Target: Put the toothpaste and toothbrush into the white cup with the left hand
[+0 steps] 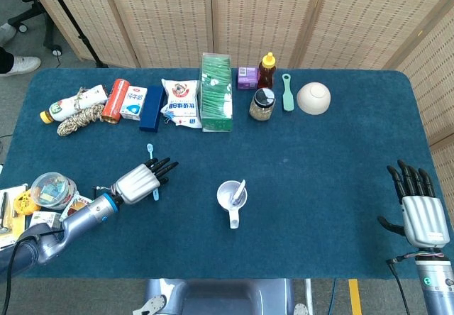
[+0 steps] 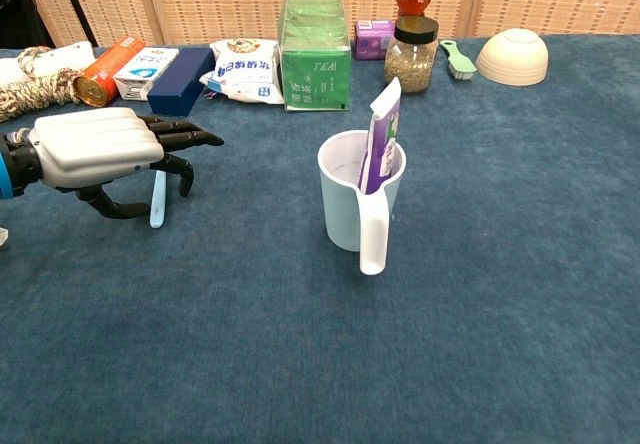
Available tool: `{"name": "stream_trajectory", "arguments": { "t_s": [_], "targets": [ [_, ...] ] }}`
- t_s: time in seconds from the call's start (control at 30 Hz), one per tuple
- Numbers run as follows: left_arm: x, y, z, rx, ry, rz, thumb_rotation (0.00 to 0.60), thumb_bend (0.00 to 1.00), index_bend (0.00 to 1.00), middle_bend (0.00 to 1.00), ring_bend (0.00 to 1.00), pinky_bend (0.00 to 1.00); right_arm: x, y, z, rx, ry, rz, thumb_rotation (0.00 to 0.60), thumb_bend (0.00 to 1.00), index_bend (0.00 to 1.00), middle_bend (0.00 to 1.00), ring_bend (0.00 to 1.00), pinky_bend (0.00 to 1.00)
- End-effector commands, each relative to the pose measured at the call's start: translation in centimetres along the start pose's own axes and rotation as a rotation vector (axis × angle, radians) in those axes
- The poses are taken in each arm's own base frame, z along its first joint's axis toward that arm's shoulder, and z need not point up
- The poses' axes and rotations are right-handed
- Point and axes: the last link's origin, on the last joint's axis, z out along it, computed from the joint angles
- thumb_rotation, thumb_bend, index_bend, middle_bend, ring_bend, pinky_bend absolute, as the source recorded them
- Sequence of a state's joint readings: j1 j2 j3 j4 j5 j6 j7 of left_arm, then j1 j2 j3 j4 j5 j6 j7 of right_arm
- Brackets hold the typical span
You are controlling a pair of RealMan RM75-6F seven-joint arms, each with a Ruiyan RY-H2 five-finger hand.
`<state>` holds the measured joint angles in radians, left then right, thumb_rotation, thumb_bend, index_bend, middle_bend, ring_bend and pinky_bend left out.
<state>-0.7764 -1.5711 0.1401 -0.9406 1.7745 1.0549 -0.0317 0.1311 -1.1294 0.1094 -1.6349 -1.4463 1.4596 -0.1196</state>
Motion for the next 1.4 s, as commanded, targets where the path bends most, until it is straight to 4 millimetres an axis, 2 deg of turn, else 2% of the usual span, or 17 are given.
{"name": "stream_trajectory", "arguments": {
  "t_s": [0.03, 0.23, 0.4, 0.5, 0.83, 0.97, 1.03, 1.3, 1.4],
  "targets": [
    [-0.1, 0.0, 0.1, 0.004, -0.009, -0.001, 0.600, 0.35, 0.41, 0.00, 0.00, 0.18, 0.0, 0.0, 0.0, 0.000, 0.001, -0.001, 0.600, 0.00, 0.00, 0.00, 0.00, 0.00],
    [-0.4, 0.1, 0.0, 0.011, -0.022, -0.005, 0.600, 0.36, 0.46, 0.00, 0.00, 0.18, 0.0, 0.0, 0.0, 0.002, -0.001, 0.002, 0.600, 0.00, 0.00, 0.00, 0.00, 0.00],
    [-0.4, 0.2, 0.2, 0.011, -0.024, -0.014, 0.600, 0.48, 0.56, 0.00, 0.00, 0.18, 0.1, 0.0, 0.0, 0.003, 0.001, 0.002, 0.600, 0.00, 0.00, 0.00, 0.00, 0.00],
    [-0.3, 0.3, 0.3, 0.010, -0.015, -0.009, 0.600, 0.49, 0.62, 0.00, 0.00, 0.18, 0.1, 0.0, 0.0, 0.004, 0.001, 0.003, 0.600, 0.00, 0.00, 0.00, 0.00, 0.00],
    [0.2, 0.2, 0.4, 0.019, 0.020, -0.027, 0.600, 0.49, 0.63, 0.00, 0.00, 0.18, 0.1, 0.0, -0.1, 0.006, -0.001, 0.009, 0.600, 0.00, 0.00, 0.00, 0.00, 0.00],
    [1.1, 0.1, 0.3, 0.027, 0.064, -0.048, 0.600, 0.49, 0.63, 0.00, 0.00, 0.18, 0.1, 0.0, -0.1, 0.007, -0.001, 0.010, 0.600, 0.00, 0.00, 0.00, 0.00, 0.00],
    [2.3, -0.2, 0.2, 0.039, 0.120, -0.083, 0.600, 0.49, 0.63, 0.00, 0.00, 0.18, 0.1, -0.1, -0.1, 0.008, -0.002, 0.011, 0.600, 0.00, 0.00, 0.00, 0.00, 0.00],
    [4.7, -0.9, -0.2, 0.058, 0.202, -0.140, 0.600, 0.49, 0.63, 0.00, 0.00, 0.18, 0.1, -0.1, -0.1, 0.011, -0.005, 0.013, 0.600, 0.00, 0.00, 0.00, 0.00, 0.00],
    [6.1, -0.9, -0.5, 0.061, 0.262, -0.193, 0.600, 0.49, 0.63, 0.00, 0.00, 0.18, 0.1, -0.2, -0.1, 0.012, -0.007, 0.014, 0.600, 0.00, 0.00, 0.00, 0.00, 0.00]
  ]
}}
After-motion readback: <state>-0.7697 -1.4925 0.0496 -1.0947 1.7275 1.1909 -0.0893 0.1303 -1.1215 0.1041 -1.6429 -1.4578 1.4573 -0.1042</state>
